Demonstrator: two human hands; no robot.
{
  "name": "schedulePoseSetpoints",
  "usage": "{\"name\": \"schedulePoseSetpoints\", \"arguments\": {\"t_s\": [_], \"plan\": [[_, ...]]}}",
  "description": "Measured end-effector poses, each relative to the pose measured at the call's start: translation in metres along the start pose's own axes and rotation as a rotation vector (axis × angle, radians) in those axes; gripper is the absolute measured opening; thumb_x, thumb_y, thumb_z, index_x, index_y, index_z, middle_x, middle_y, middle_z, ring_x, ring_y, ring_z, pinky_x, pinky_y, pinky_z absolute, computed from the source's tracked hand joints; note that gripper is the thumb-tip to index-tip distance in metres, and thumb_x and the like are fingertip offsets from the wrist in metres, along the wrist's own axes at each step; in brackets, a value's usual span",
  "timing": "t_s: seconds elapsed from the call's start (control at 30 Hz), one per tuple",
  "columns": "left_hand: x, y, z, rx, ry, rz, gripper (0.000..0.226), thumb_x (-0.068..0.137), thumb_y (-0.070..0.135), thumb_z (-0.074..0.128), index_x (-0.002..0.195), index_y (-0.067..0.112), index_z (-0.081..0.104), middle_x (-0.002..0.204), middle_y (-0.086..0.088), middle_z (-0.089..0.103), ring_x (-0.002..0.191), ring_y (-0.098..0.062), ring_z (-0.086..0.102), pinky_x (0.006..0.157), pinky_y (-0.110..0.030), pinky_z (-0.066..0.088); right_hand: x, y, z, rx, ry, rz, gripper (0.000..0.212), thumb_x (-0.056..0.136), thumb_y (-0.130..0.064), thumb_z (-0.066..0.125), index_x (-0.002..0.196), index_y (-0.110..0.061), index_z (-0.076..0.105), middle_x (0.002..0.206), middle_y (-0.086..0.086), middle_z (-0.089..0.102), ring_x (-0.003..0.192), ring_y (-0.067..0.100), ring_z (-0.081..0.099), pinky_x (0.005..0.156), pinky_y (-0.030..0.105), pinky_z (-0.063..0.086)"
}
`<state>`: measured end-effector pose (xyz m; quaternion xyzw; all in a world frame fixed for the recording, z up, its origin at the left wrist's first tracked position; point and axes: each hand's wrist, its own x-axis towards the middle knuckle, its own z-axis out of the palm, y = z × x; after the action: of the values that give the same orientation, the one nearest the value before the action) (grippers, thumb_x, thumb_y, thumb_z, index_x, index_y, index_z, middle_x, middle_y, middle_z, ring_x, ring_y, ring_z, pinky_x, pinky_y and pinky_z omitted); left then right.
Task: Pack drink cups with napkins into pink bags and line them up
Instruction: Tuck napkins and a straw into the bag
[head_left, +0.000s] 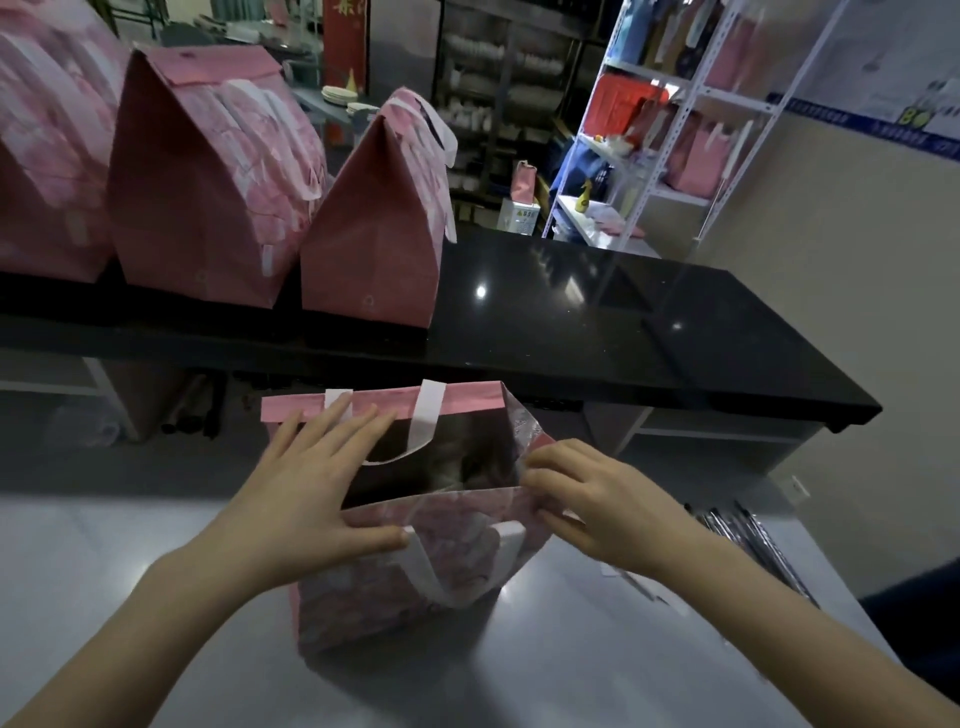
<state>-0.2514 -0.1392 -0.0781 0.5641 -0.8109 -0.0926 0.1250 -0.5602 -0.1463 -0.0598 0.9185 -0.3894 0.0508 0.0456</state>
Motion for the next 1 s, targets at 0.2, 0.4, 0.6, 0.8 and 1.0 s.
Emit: {"name": "schedulePoseSetpoints", "arguments": {"t_s": [0.2, 0.4, 0.6, 0.8, 1.0], "plan": [[-0.002, 0.041, 0.0, 0.041, 0.036, -0.156, 0.103, 0.075, 0.07, 0.058, 0.146, 0.043, -0.011, 0.159, 0.015, 0.006, 0.147, -0.009, -0.01, 0.12, -0.038, 0.001, 0.013, 0.032, 0.007, 0.076, 0.1, -0.133, 0.03, 0.092, -0.026, 0.063, 0.119, -0.013, 0.063, 0.124, 0.006, 0.06, 0.116, 0.02, 0.054, 0.087, 0.032, 0.056], [0.01, 0.139, 0.016, -0.132, 0.297, -0.06, 0.065, 0.074, 0.033, 0.08, 0.133, 0.031, 0.053, 0.138, 0.01, 0.05, 0.134, -0.013, 0.04, 0.11, -0.04, 0.037, -0.028, 0.093, 0.011, 0.227, 0.218, -0.08, 0.03, 0.092, -0.03, 0.061, 0.12, -0.019, 0.062, 0.122, -0.003, 0.058, 0.114, 0.013, 0.053, 0.086, 0.029, 0.052], [0.058, 0.237, 0.081, -0.376, 0.24, 0.064, 0.022, 0.085, 0.033, 0.063, 0.105, 0.03, 0.067, 0.1, 0.02, 0.063, 0.095, 0.005, 0.056, 0.083, -0.012, 0.043, -0.092, 0.181, 0.063, 0.262, -0.146, 0.323, 0.03, 0.089, -0.032, 0.059, 0.119, -0.03, 0.059, 0.12, -0.01, 0.056, 0.114, 0.014, 0.052, 0.087, 0.035, 0.048], [0.135, 0.259, 0.192, -0.374, -0.04, -0.103, 0.029, 0.084, 0.03, 0.065, 0.113, 0.025, 0.065, 0.107, 0.012, 0.064, 0.1, -0.006, 0.058, 0.087, -0.028, 0.047, -0.125, 0.222, 0.128, 0.319, -0.29, 0.54, 0.053, 0.087, -0.032, 0.063, 0.136, -0.022, 0.048, 0.134, 0.003, 0.051, 0.121, 0.025, 0.049, 0.099, 0.035, 0.042], [0.184, 0.251, 0.254, -0.397, -0.07, -0.342, 0.049, 0.076, 0.028, 0.073, 0.122, 0.016, 0.059, 0.106, -0.001, 0.055, 0.097, -0.02, 0.056, 0.08, -0.026, 0.042, -0.12, 0.234, 0.166, 0.341, -0.271, 0.563, 0.071, 0.079, -0.042, 0.067, 0.141, -0.022, 0.04, 0.133, 0.004, 0.049, 0.121, 0.028, 0.043, 0.1, 0.036, 0.038]]}}
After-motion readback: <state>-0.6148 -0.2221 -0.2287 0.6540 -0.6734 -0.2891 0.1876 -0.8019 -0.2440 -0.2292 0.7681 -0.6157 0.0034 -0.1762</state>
